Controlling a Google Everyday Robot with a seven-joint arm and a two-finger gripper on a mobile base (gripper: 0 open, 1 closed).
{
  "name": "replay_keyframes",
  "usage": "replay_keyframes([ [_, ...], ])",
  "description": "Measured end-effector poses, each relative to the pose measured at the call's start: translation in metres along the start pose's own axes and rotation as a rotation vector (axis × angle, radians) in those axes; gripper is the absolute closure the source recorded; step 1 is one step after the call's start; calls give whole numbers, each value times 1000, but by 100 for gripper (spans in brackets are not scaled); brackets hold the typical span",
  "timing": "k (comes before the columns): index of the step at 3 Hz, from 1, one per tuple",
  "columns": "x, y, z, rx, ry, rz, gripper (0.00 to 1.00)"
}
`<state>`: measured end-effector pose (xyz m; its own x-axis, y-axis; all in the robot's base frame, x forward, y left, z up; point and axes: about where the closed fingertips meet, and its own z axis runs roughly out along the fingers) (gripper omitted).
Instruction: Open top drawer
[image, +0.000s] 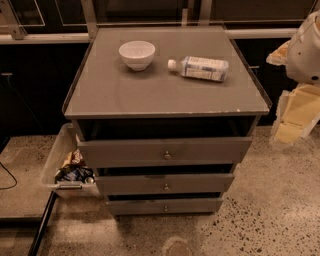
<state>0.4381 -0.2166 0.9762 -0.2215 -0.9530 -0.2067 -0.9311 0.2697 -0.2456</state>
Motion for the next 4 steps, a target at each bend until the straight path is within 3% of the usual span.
replay_keyframes([
  [2,1,0,9,11,22,-9,0],
  [3,6,6,39,0,33,-43,0],
  [4,17,17,81,-9,-8,-105,0],
])
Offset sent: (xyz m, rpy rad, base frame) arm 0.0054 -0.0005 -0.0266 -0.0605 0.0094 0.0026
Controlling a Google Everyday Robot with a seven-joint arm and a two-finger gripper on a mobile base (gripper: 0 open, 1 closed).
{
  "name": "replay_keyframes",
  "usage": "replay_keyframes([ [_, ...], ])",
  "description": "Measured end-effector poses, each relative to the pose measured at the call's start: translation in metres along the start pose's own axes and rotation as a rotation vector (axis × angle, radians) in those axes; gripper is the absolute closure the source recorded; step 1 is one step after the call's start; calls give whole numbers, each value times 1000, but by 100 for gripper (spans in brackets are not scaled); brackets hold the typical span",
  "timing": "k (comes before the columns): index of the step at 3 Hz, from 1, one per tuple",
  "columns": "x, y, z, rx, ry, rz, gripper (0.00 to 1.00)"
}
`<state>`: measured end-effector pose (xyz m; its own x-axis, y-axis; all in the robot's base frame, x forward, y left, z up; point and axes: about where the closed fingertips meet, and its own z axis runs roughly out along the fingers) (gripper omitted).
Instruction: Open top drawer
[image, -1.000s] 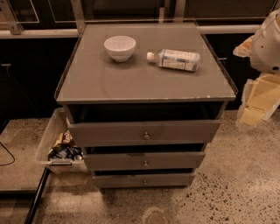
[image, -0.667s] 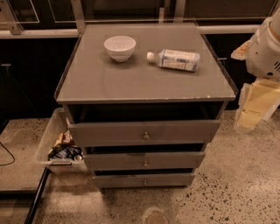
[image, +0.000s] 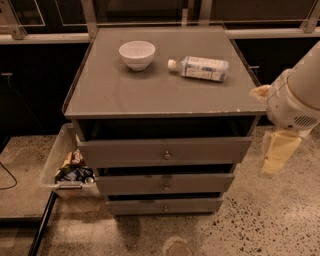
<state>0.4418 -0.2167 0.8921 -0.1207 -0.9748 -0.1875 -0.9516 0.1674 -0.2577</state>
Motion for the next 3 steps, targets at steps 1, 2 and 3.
replay_keyframes([
  [1,11,1,38,12,-65,-71,0],
  [2,11,1,39,11,-66,-71,0],
  [3,13,4,81,-35,-86,-54,0],
])
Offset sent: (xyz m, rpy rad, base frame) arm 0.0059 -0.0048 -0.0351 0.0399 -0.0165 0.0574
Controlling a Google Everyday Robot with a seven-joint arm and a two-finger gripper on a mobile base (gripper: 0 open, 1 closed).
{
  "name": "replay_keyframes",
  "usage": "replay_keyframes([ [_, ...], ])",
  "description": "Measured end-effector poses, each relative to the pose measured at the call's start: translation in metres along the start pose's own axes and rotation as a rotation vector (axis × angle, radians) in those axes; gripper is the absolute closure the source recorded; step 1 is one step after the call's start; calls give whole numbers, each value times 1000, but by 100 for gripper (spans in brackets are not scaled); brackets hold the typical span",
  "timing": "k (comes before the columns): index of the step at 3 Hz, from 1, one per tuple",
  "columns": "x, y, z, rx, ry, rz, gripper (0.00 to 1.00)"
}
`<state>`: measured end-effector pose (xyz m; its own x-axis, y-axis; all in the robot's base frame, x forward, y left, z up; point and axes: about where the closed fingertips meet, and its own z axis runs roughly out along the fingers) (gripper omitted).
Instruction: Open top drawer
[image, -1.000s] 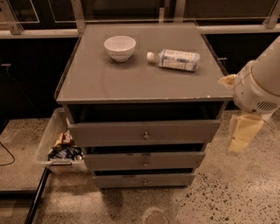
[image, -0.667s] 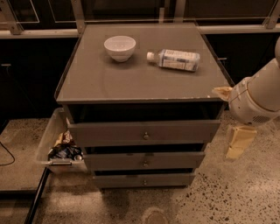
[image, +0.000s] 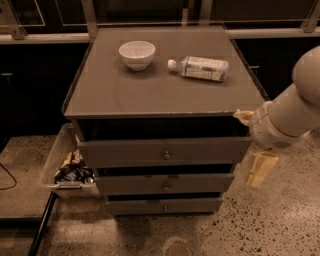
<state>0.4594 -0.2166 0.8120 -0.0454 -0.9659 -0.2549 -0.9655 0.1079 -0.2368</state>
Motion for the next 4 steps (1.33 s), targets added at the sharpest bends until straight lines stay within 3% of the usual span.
replay_keyframes([
  [1,9,-3,60,-51,-68,25,0],
  [3,11,-17,145,-38,-243,-44,0],
  [4,11,-17,145,-38,-243,-43,0],
])
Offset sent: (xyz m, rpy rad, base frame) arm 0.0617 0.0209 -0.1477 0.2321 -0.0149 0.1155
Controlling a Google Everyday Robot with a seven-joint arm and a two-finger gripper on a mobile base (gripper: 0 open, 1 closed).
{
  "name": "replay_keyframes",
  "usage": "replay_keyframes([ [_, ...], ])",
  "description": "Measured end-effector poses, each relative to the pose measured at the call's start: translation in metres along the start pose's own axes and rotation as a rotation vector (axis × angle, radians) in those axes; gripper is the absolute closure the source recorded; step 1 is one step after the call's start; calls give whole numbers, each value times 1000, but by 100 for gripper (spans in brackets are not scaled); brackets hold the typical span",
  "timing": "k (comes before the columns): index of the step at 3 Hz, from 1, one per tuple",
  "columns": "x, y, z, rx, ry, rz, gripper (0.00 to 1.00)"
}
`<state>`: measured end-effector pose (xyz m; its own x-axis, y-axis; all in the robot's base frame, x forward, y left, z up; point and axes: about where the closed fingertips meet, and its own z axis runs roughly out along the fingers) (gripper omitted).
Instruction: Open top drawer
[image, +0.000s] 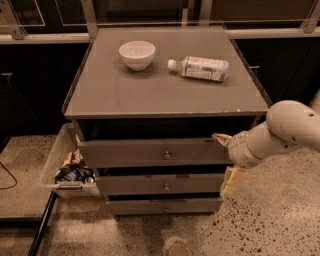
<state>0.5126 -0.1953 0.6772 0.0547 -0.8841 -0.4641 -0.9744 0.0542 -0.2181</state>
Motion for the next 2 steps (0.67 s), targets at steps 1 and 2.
replay_keyframes([
  [1,5,-10,10,17,0,-3,0],
  [2,15,-31,29,45,2,-22,0],
])
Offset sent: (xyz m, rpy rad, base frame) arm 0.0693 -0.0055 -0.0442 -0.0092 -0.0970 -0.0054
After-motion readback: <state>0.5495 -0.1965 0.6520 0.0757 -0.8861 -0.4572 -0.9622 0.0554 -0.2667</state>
